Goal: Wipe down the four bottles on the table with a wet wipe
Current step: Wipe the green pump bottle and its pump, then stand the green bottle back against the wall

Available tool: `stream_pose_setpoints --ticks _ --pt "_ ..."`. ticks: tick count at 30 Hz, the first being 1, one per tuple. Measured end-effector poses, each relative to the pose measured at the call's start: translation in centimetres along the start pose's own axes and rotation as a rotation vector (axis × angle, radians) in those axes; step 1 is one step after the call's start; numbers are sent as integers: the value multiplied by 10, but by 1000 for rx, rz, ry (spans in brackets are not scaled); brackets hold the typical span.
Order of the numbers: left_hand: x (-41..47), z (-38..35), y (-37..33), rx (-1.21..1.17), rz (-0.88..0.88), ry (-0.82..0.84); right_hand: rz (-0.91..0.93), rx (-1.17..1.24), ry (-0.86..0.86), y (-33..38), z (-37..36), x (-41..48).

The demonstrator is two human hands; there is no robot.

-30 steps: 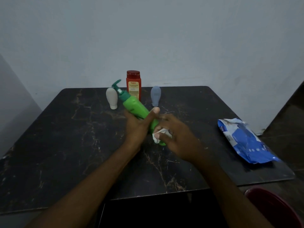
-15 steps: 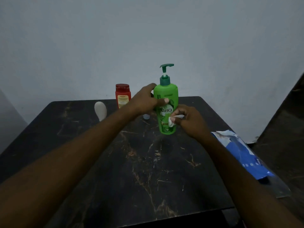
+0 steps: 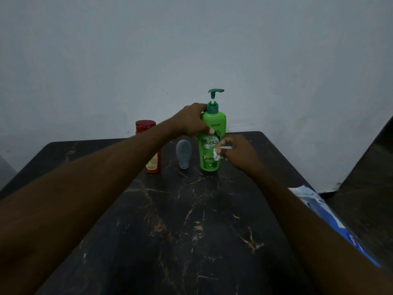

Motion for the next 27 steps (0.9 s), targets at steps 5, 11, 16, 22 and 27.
stream_pose_setpoints --ticks 5,11,16,22,27 --pt "17 -5 7 -2 -1 -1 -25 -15 -16 -10 -2 12" --pt "28 -10 9 20 -9 -31 -45 32 -6 -22 -3 18" --pt "29 -14 5 45 -26 -24 -41 54 -11 -27 -4 16" --pt "24 -16 -1 89 15 -48 16 85 -33 -21 4 10" --pt "-4 -2 -2 56 89 -298 71 87 -76 -9 27 8"
Point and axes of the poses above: each hand's wrist, its own x-axis towards the middle knuckle, its own z-axis out of the back of the hand, y = z × x, the point moved 5 cm from there along x, towards the middle knuckle, and after that the axes turned 7 degrees about z, right-handed, at the moved point
